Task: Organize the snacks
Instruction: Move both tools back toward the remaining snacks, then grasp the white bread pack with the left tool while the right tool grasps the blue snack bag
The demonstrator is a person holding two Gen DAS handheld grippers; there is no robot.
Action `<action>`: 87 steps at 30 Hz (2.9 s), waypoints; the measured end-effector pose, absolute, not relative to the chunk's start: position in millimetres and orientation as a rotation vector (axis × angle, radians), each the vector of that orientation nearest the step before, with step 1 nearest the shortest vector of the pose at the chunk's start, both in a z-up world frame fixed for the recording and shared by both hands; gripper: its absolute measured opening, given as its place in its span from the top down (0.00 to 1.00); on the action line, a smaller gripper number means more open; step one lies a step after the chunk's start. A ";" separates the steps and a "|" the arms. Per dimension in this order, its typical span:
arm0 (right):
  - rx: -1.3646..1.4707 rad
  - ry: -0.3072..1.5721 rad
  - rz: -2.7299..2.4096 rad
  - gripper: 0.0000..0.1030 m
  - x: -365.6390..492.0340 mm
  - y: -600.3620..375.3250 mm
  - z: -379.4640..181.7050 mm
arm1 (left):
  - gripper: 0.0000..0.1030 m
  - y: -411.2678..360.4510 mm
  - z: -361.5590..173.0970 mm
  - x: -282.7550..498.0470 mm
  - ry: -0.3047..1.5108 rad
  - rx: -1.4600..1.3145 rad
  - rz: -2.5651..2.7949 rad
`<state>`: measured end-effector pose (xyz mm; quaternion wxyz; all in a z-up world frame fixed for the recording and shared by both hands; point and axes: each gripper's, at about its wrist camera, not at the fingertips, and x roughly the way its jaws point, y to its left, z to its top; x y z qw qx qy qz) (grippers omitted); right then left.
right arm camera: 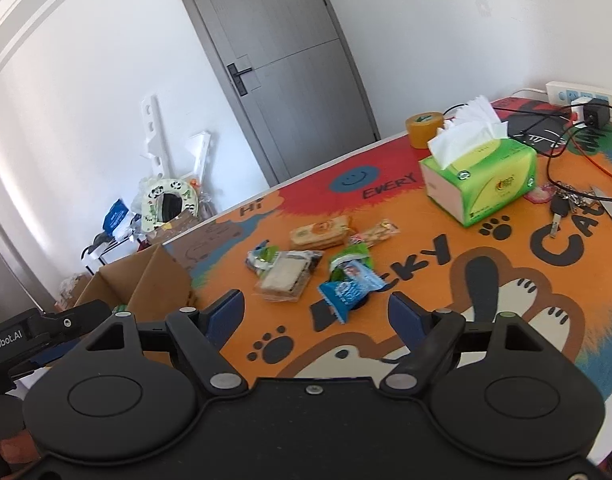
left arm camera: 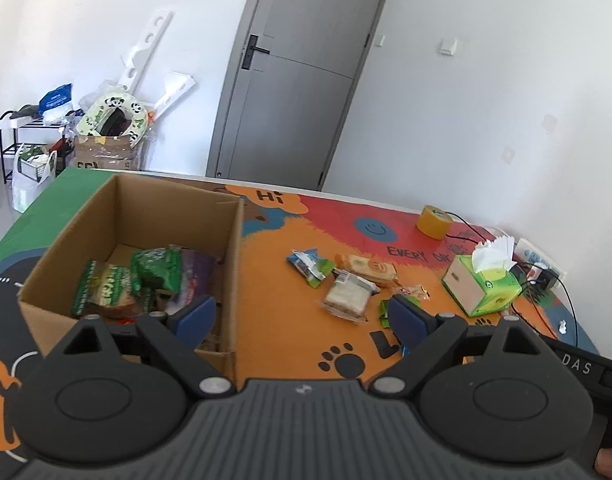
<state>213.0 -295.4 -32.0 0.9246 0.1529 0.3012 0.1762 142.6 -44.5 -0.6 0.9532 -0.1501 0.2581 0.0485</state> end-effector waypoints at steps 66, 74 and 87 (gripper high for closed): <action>0.375 0.813 0.365 0.91 338.6 -312.5 -99.2 | 0.31 -103.4 -102.2 335.6 0.768 -0.214 0.127; 0.395 0.794 0.312 0.63 331.6 -323.8 -94.3 | 0.54 -107.9 -99.3 321.7 0.772 -0.200 0.103; 0.222 0.792 0.261 0.34 313.0 -297.4 -103.0 | 0.55 -105.4 -96.6 287.7 0.772 -0.242 0.072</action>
